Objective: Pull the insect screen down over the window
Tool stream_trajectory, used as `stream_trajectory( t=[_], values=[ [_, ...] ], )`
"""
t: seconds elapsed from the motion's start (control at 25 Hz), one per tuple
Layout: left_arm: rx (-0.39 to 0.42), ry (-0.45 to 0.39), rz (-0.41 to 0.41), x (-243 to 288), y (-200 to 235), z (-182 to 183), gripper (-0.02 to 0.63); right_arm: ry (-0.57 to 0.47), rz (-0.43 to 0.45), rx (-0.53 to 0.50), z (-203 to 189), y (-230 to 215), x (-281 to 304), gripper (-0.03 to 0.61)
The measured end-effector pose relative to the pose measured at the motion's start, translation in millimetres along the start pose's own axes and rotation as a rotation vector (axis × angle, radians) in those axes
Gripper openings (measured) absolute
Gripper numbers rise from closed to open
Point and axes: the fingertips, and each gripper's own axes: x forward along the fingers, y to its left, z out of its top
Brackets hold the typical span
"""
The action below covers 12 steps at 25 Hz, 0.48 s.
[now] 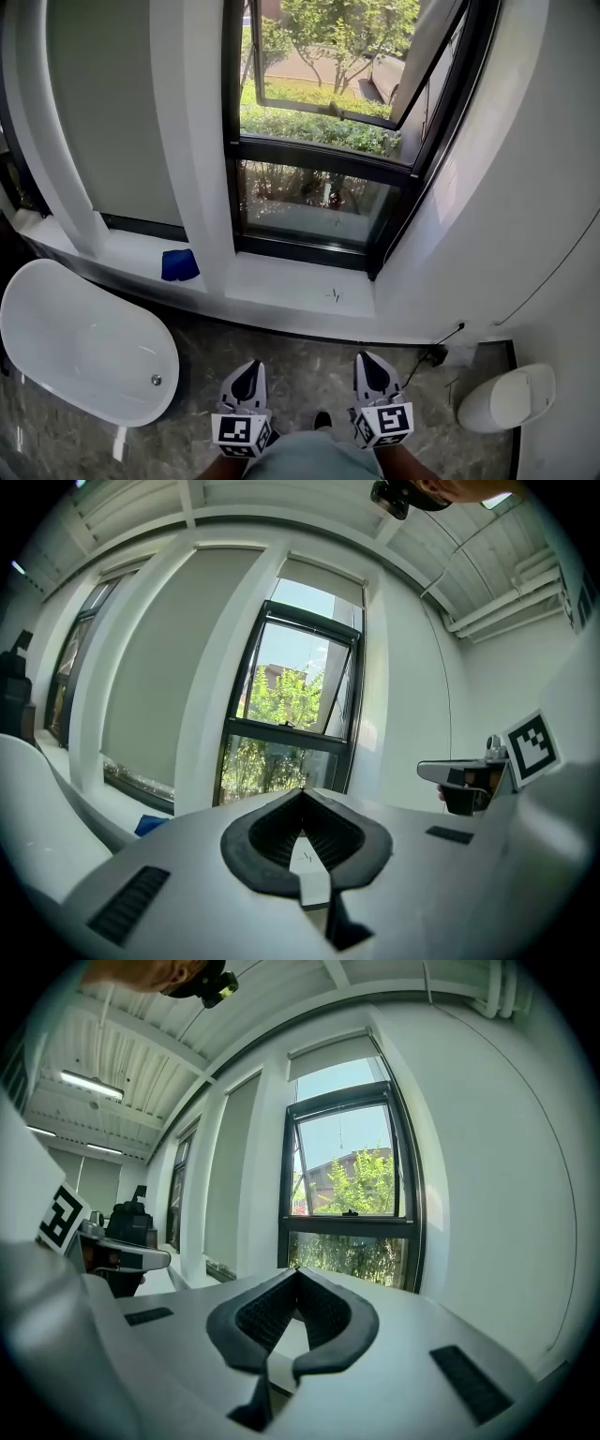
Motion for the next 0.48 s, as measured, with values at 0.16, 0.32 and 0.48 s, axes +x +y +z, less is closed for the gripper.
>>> stream_trajectory(
  t=[0.16,0.32,0.48],
  values=[
    [-0.001,0.004,0.001,13.1,4.9,0.3,0.014,0.004,0.009,0.005,-4.3,-2.5,15.5,0.003],
    [0.011,0.000,0.020,34.4,8.9,3.9,0.014,0.011,0.027,0.014,-10.7,-12.6,38.4,0.003],
    [0.028,-0.013,0.043,68.6,12.5,19.0,0.014,0.017,0.049,0.041,-14.7,-28.5,75.1,0.003]
  ],
)
